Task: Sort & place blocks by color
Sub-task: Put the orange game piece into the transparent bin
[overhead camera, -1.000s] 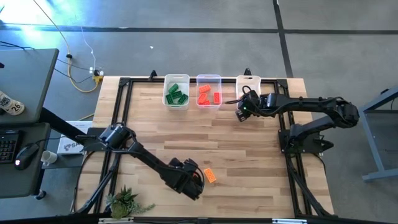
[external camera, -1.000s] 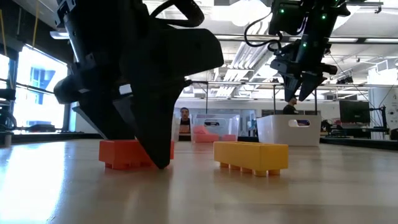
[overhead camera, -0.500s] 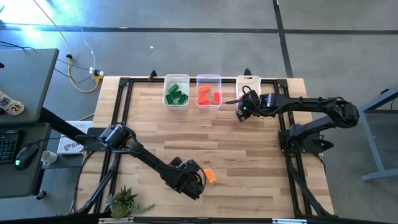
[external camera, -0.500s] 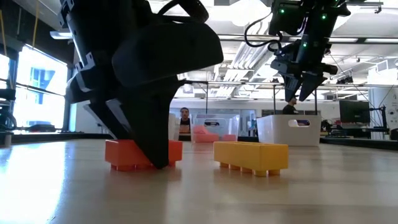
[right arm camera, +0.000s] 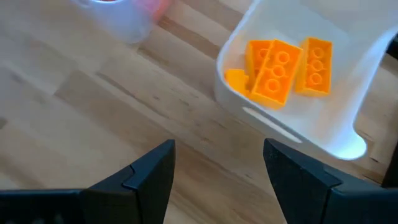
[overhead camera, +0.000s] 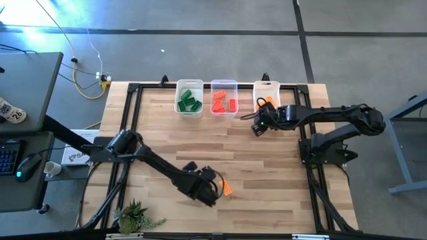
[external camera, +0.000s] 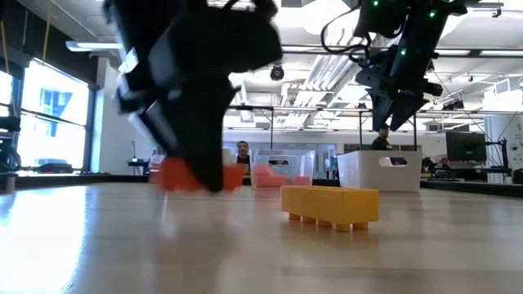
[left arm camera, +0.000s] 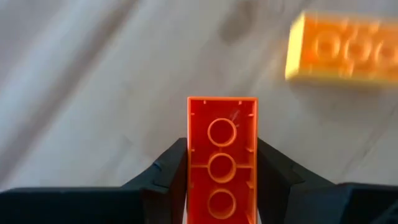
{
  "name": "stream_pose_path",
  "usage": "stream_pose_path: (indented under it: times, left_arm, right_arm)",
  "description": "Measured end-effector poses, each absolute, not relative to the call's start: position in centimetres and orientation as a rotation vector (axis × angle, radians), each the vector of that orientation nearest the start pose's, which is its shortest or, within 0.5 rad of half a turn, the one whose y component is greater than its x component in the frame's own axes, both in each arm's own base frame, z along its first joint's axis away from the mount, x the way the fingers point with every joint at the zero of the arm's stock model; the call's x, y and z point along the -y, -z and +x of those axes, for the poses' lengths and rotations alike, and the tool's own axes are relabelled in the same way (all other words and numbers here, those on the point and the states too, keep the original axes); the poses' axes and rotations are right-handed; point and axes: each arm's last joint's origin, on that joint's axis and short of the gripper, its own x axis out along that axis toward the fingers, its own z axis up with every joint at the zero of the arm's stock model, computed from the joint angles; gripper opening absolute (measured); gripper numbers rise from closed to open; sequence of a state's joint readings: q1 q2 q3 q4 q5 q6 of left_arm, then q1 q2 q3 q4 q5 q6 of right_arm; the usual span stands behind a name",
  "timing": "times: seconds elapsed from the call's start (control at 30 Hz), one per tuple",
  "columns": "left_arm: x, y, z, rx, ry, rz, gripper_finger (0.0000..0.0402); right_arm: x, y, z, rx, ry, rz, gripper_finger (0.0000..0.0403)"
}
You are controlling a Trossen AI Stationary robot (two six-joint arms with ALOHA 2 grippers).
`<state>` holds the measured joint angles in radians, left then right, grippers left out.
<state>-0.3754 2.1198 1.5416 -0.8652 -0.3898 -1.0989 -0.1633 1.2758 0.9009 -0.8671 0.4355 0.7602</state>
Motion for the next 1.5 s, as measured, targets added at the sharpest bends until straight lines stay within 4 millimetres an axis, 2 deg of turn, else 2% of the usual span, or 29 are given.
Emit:
stream_pose_path:
  times: [0.2, 0.3, 0.67, 0.87, 1.03, 1.27, 1.5]
  left_arm:
    - [10.9, -17.4, 38.5, -1.121, -0.711, -0.326, 0.0113]
    - [8.6, -18.5, 38.9, -1.114, -0.711, -0.308, 0.0114]
    - [-1.0, -20.2, 39.5, -1.138, -0.753, -0.232, 0.0114]
    - [-5.8, -22.3, 39.7, -1.022, -0.754, -0.226, 0.0114]
    - [-10.8, -23.5, 39.9, -0.898, -0.765, -0.209, 0.0114]
    - [-17.1, -24.0, 38.6, -0.826, -0.765, -0.265, 0.0115]
    - [-21.0, -23.9, 36.7, -0.826, -0.773, -0.320, 0.0116]
  right_arm:
    - [3.2, -23.4, 22.2, -0.944, 0.938, 0.446, 0.0233]
    - [2.5, -23.4, 22.4, -0.927, 0.918, 0.421, 0.0233]
    - [0.6, -23.5, 22.5, -0.856, 0.933, 0.452, 0.0233]
    - [-0.5, -23.5, 22.5, -0.843, 0.907, 0.470, 0.0233]
    - [-1.6, -23.6, 22.5, -0.818, 0.895, 0.513, 0.0233]
    - [-2.9, -23.6, 22.6, -0.777, 0.869, 0.573, 0.0233]
    - [-4.2, -23.9, 23.0, -0.697, 0.836, 0.686, 0.0233]
